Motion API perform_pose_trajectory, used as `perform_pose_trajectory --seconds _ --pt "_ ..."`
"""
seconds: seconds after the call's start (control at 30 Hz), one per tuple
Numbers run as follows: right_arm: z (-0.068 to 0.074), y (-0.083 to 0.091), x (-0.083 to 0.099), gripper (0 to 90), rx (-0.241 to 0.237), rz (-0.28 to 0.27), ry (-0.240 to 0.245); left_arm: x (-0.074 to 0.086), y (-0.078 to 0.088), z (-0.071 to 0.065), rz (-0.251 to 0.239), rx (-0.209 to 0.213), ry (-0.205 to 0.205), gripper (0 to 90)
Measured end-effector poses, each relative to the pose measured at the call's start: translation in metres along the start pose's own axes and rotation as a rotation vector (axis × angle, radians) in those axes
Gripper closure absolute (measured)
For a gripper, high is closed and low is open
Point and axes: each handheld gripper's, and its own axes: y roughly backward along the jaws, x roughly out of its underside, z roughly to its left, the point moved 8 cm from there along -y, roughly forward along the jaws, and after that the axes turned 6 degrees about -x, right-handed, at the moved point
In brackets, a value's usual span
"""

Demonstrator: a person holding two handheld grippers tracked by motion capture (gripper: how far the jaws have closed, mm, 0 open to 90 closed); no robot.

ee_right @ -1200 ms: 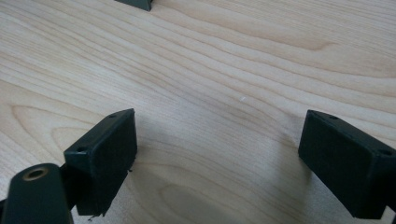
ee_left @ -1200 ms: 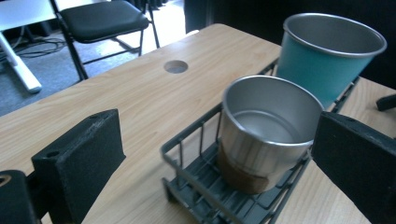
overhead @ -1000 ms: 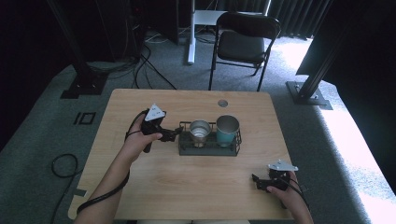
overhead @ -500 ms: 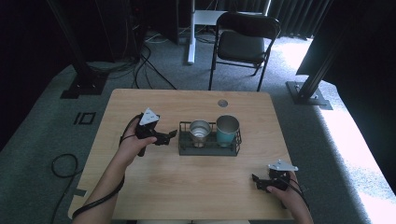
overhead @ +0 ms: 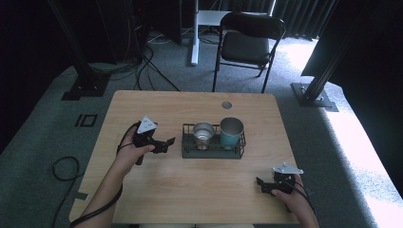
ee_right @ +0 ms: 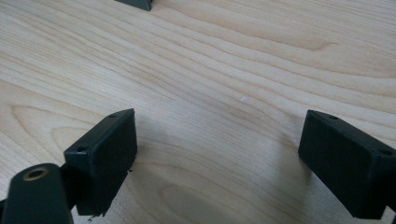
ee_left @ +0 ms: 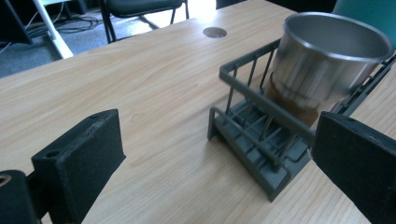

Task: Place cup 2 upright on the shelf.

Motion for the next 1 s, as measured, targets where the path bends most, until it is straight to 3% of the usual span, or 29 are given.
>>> perform_pose_trajectory --seconds 0.63,1.0 --pt "0.000 0.000 0.000 11.2 0.000 0.000 0.000 0.046 0.018 0.012 0.055 -0.039 0.038 3.0" --pt "0.000 0.000 0.000 11.2 0.000 -0.001 0.001 0.074 0.033 0.021 0.090 -0.093 0.048 3.0"
